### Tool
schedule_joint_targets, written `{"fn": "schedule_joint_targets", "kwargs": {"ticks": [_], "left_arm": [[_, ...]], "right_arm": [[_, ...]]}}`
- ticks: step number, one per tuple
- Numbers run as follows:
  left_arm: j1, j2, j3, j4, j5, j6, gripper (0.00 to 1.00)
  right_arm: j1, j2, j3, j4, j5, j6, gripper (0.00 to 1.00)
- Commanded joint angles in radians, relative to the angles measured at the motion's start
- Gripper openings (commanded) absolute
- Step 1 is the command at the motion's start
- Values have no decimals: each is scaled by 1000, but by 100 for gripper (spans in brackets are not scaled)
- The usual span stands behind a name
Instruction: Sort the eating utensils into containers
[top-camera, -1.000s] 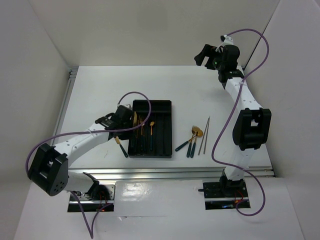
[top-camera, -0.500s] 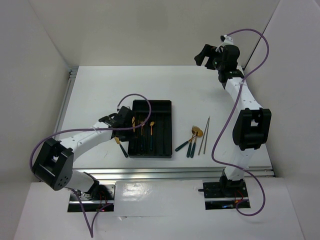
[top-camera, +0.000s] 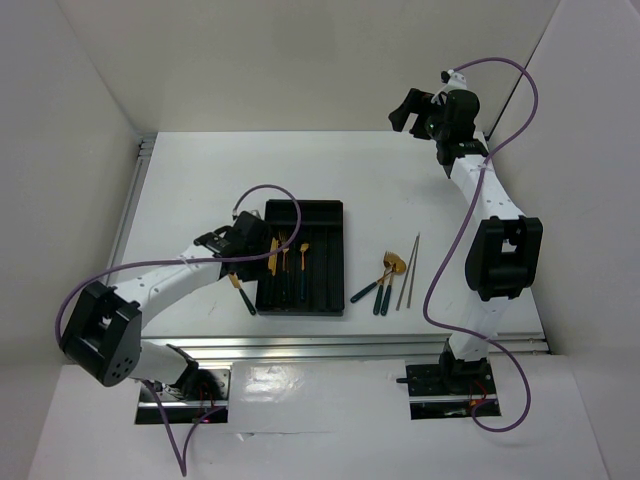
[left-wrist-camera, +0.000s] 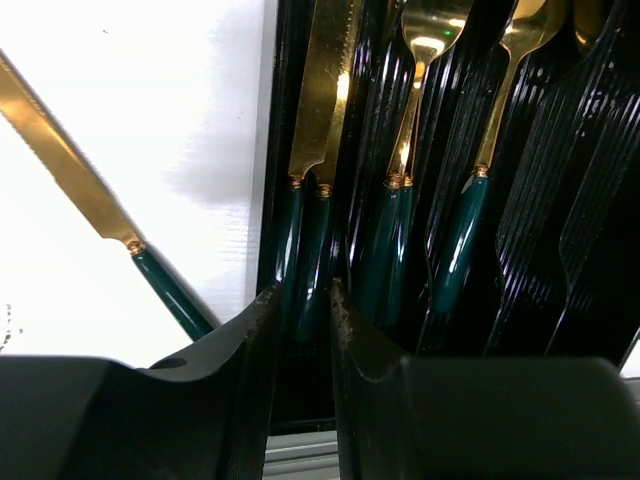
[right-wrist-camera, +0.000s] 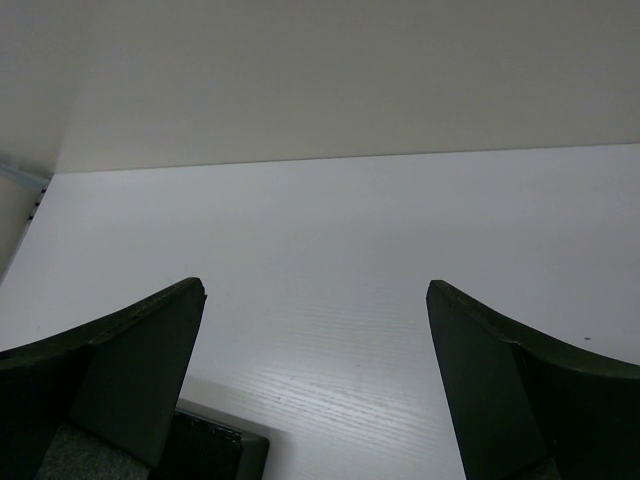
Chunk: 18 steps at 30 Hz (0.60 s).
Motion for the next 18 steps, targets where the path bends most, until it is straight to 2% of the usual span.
{"fn": "schedule_joint_targets", "kwargs": {"ticks": [1, 6, 11, 13, 16, 18], "left_arm": [[-1, -57, 47, -16, -40, -13, 33], [-1, -160, 38, -74, -134, -64, 42], [70, -281, -28, -119, -178, -128, 48], [114, -304, -59, -107, -178, -139, 56], [151, -271, -82, -122, -155, -180, 58], [160, -189, -82, -131, -145, -208, 53]], "right_arm": [[-6, -27, 33, 27, 5, -12, 100], [-6, -27, 33, 27, 5, -12, 100], [-6, -27, 33, 27, -4, -12, 100], [-6, -27, 33, 27, -5, -12, 100], [-6, -27, 33, 27, -14, -12, 100], [-6, -27, 33, 27, -14, -12, 100]]}}
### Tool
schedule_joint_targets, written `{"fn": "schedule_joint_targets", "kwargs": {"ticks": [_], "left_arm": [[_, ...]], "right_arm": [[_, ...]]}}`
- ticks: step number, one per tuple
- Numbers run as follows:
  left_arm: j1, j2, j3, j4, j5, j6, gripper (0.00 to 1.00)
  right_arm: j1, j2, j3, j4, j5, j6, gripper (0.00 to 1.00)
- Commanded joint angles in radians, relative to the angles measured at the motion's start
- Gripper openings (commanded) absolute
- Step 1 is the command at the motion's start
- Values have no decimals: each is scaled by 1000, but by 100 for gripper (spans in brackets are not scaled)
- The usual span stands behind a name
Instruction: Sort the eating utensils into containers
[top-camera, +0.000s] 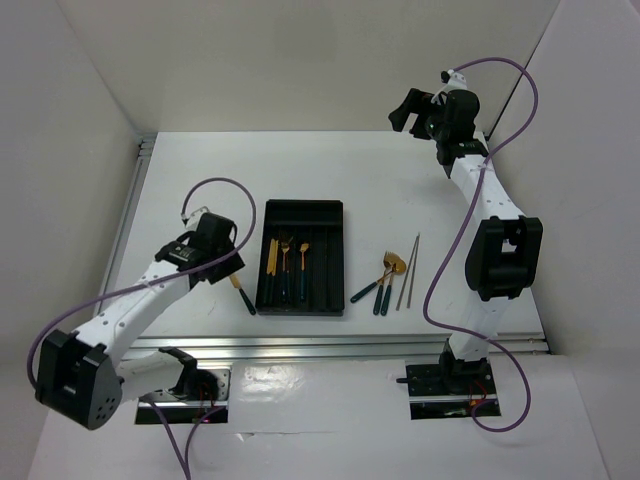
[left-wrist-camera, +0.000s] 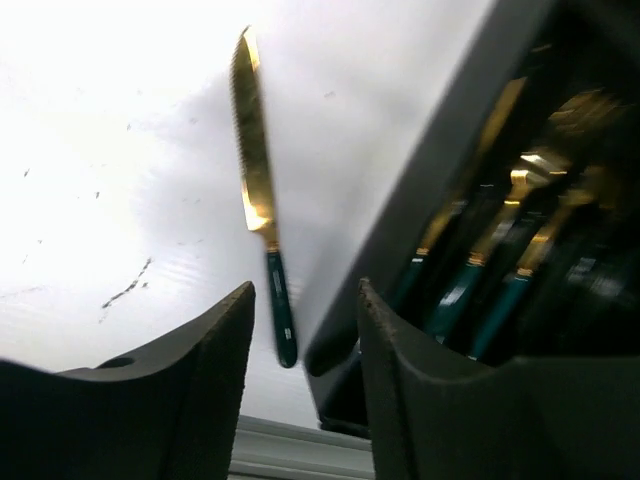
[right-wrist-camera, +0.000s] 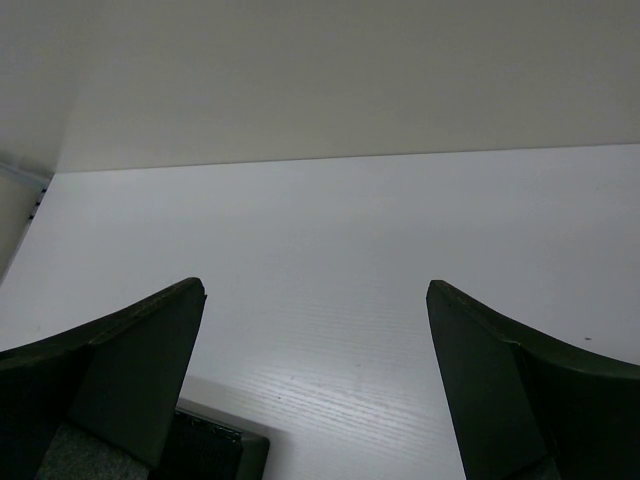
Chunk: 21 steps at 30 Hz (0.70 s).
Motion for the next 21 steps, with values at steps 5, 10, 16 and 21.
{"fn": "schedule_joint_targets", "kwargs": {"ticks": [5, 10, 16, 21], "left_arm": [[11, 165, -46, 2, 33, -134, 49], [11, 174, -106, 53, 57, -196, 47], [11, 232, -137, 129, 116, -196, 45], [11, 280, -137, 126, 129, -196, 44]], "right_arm": [[-6, -27, 33, 28, -12, -12, 100], [-6, -27, 24, 28, 6, -12, 100], [-6, -27, 24, 28, 6, -12, 100], [-6, -27, 24, 28, 6, -12, 100]]}}
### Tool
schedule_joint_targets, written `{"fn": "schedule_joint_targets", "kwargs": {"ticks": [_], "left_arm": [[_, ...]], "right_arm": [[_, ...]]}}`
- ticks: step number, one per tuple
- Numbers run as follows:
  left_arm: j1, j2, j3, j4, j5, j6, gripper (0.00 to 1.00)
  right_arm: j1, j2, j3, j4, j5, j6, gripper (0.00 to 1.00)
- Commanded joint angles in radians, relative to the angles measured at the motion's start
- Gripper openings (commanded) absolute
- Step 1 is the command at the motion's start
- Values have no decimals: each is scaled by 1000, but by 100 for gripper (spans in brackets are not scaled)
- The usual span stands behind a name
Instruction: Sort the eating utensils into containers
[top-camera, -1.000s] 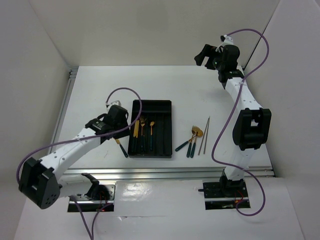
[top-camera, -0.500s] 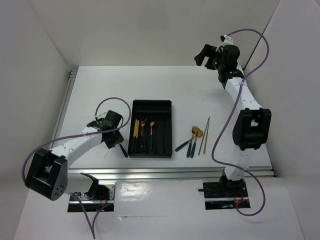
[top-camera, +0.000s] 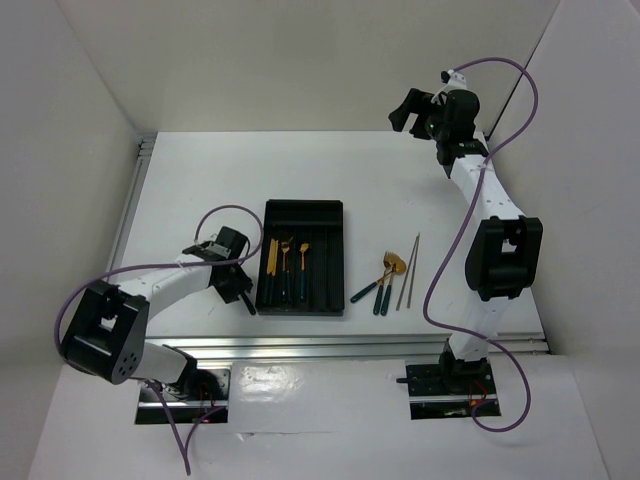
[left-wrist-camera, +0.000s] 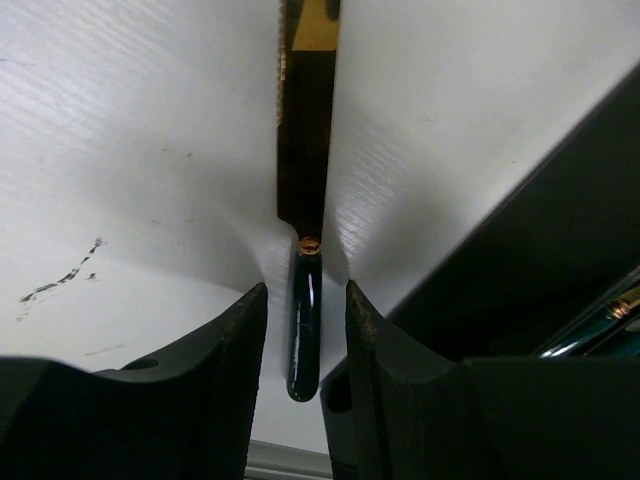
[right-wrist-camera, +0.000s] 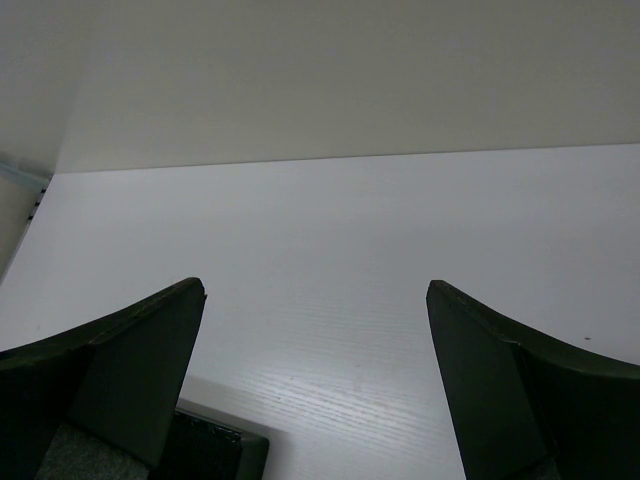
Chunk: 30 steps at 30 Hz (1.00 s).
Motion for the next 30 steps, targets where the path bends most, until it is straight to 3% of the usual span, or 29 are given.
{"fn": "schedule_joint_targets", "kwargs": {"ticks": [1, 6, 11, 21, 24, 30], "left_arm": [[-6, 33, 1, 5, 10, -22, 44], [-6, 74, 28, -88, -36, -36, 41], [-6, 109, 50, -142, -46, -45, 23], [-6, 88, 91, -216, -85, -26, 10], [-6, 79, 91, -194, -76, 3, 0], [-6, 39, 120, -205, -81, 61, 0]], "right_arm": [[-6, -27, 24, 28, 5, -12, 100], [-6, -18, 33, 28, 14, -12, 100], [-6, -18, 33, 19, 14, -12, 100], [-6, -18, 33, 19, 14, -12, 100], [-6, -18, 33, 19, 23, -12, 100], [-6, -18, 33, 19, 23, -12, 100]]}}
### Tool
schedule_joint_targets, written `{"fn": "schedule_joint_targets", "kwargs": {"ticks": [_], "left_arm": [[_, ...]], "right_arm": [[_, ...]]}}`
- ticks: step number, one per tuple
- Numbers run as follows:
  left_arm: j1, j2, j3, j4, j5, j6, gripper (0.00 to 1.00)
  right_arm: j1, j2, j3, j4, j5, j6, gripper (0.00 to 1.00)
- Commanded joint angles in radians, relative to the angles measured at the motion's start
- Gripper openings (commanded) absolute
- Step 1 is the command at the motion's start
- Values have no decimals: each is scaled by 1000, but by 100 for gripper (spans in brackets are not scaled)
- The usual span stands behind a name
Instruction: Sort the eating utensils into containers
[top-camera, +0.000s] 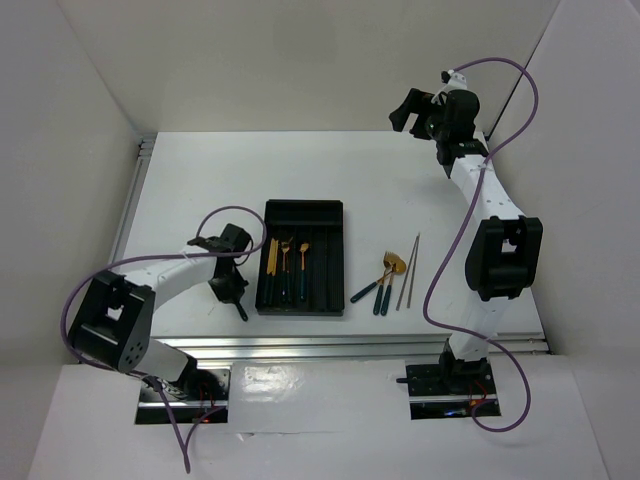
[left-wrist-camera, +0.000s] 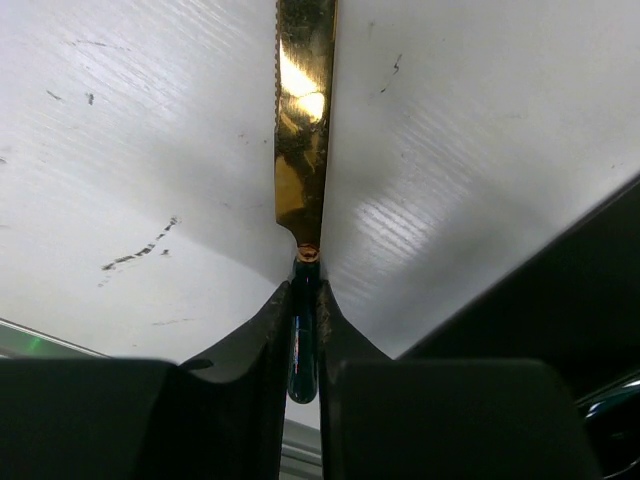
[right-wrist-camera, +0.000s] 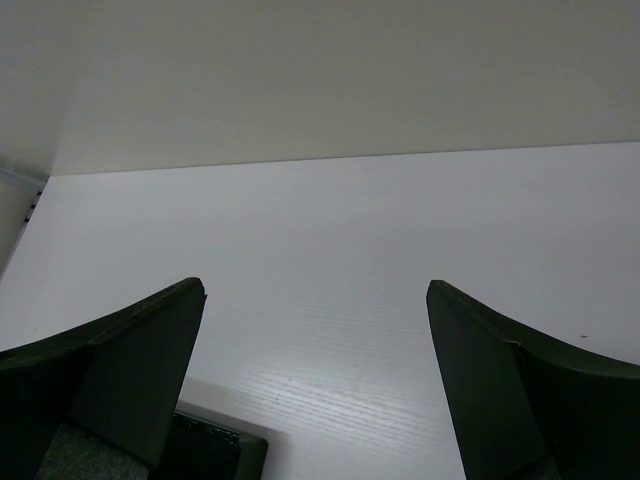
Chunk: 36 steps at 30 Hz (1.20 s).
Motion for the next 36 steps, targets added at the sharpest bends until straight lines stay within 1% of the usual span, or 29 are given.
{"fn": "schedule_joint_targets", "kwargs": {"ticks": [1, 7, 12, 16, 17, 19, 20, 24, 29, 36], "left_arm": [[-3, -65, 39, -56, -42, 72, 0], [-12, -174, 105, -57, -43, 196, 0], [-12, -202, 171, -57, 54, 339, 0], [-47, -225, 202, 8, 114, 420, 0], [-47, -225, 212, 26, 176, 467, 0], [-60, -225, 223, 58, 229, 503, 0], [-76, -201, 234, 86, 241, 529, 0], [-121, -141, 268, 105, 251, 563, 0], [-121, -75, 277, 123, 249, 575, 0], [-121, -21, 268, 123, 229, 514, 0]], "right_arm": [[-6, -18, 33, 21, 14, -12, 100], [-6, -18, 42, 10, 25, -12, 100], [-6, -18, 42, 1, 36, -12, 100], [-6, -18, 42, 1, 36, -12, 100], [-6, -18, 42, 1, 36, -12, 100], [-6, -18, 42, 1, 36, -12, 100], [-6, -18, 42, 1, 36, -12, 100], [-6, -18, 42, 1, 45, -12, 100], [-6, -18, 42, 1, 45, -12, 100], [-6, -18, 42, 1, 45, -12, 100]]}}
